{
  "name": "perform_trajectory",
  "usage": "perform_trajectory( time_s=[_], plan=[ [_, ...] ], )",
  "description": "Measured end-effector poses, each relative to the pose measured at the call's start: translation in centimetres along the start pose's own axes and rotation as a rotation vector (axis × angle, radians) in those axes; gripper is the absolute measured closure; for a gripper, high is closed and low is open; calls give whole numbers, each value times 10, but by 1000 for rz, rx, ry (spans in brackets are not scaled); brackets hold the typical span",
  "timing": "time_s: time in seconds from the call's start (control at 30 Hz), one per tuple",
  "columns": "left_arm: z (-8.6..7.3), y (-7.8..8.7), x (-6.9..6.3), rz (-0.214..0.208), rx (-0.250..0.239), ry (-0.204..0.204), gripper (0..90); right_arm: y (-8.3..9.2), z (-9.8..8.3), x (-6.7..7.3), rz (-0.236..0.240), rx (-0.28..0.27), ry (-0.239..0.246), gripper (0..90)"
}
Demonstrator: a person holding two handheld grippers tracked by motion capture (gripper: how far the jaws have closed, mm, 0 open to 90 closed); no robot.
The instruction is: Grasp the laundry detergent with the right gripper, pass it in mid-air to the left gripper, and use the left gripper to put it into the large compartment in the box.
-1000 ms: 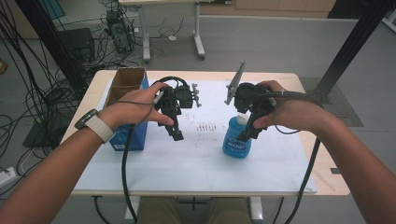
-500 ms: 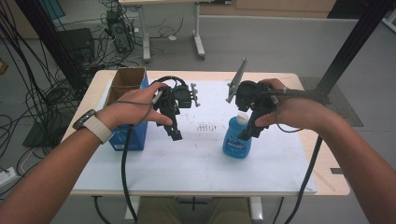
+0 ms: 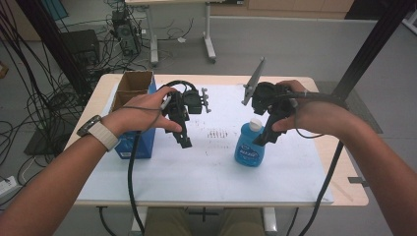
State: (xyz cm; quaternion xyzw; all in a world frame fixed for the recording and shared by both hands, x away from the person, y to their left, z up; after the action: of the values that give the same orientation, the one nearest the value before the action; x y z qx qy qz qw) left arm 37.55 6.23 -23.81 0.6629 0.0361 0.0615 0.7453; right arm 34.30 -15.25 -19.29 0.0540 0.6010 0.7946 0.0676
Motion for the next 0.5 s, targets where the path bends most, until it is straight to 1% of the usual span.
perform_trajectory(
  time_s=[0.23,0.5],
  plan=[
    [0,0,0,-1,2,-1,96,5,-5,-2,-14,-10,-6,75],
    [0,0,0,3,9,-2,96,8,-9,-2,-27,-21,-8,87]
  ],
)
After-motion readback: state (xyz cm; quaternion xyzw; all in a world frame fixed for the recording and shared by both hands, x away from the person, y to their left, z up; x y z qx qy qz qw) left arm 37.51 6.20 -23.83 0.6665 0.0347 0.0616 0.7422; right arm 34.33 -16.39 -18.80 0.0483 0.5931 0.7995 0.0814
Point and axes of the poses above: each handheld gripper's, and its own axes: y roughly backward along the jaws, z roughly out of its top, x roughly to its left, the point moved 1 cm from there along -y, roughly forward along the jaws, and after that the axes turned 3 degrees about z, right-handed, at the moved point
